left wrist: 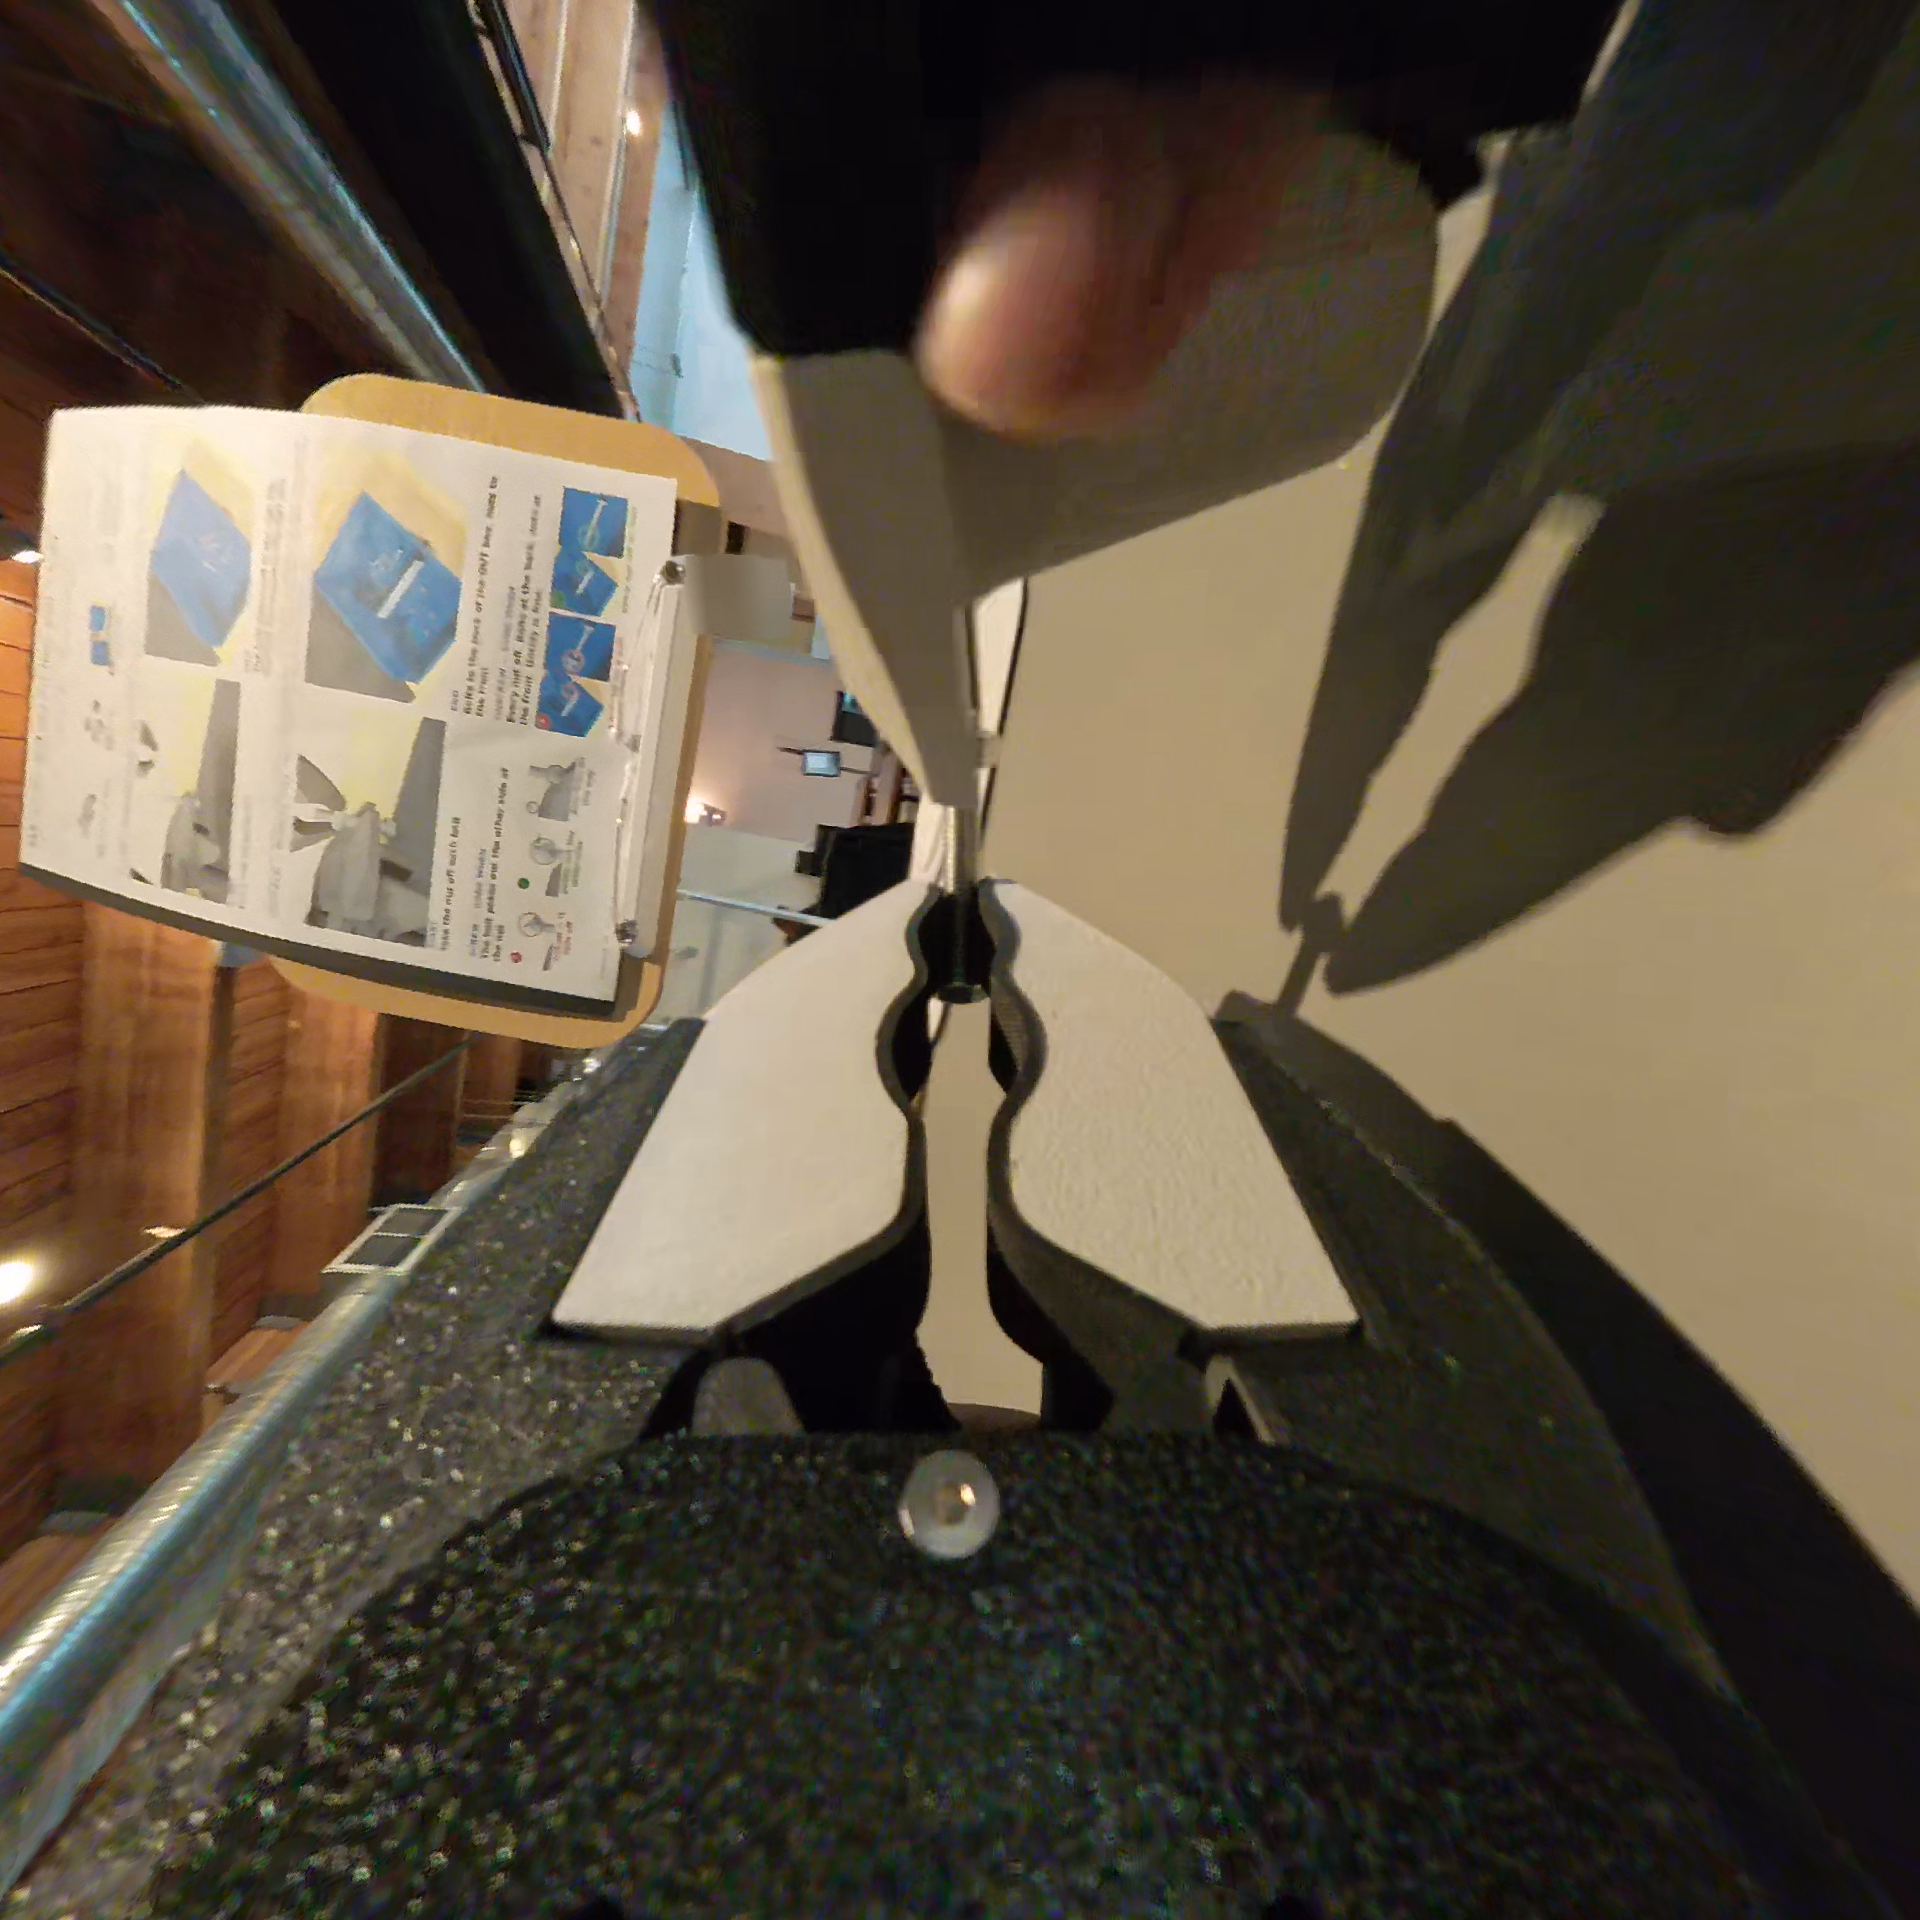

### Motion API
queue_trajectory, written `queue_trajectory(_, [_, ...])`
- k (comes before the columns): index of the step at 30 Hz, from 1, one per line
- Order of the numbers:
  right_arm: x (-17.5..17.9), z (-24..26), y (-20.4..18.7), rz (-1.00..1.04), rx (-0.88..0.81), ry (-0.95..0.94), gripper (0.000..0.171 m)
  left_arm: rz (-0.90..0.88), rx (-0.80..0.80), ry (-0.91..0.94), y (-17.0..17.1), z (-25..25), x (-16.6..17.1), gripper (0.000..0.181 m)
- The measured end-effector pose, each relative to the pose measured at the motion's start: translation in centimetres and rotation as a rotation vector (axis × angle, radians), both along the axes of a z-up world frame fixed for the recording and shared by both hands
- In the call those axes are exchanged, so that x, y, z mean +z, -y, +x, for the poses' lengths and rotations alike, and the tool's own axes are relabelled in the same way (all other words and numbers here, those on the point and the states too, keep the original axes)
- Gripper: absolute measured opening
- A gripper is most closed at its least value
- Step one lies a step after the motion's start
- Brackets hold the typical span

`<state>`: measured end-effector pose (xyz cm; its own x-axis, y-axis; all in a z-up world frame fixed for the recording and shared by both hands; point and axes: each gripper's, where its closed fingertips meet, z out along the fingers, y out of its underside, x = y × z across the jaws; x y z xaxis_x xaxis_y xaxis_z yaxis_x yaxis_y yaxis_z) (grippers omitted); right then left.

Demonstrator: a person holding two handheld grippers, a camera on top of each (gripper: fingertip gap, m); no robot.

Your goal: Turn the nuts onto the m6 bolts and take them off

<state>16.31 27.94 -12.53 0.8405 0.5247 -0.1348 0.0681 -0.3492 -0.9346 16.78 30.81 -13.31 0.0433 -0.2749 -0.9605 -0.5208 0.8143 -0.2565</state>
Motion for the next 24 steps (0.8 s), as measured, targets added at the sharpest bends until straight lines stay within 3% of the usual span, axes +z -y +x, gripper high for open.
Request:
queue_trajectory(3, [0.7,-0.1,0.2,-0.186,-0.025,-0.446,0.01,0.065,0.011,0.025,0.2,0.0,0.8,0.006])
queue_trajectory(5, [1.3,-0.1,0.3,-0.201,-0.001,-0.567,0.011,0.04,0.009,0.044,0.3,0.0,1.0,0.006])
queue_trajectory(11, [2.8,1.1,1.2,0.086,-0.009,-0.259,0.042,-0.043,-0.021,0.021,1.0,-0.1,0.2,0.006])
queue_trajectory(15, [2.2,0.6,2.0,0.144,0.049,-0.058,0.042,-0.09,-0.041,0.024,1.7,-0.5,0.1,0.006])
queue_trajectory(24, [0.2,-0.9,1.9,0.094,0.095,0.117,0.024,-0.118,-0.067,0.037,2.1,-0.6,0.3,0.006])
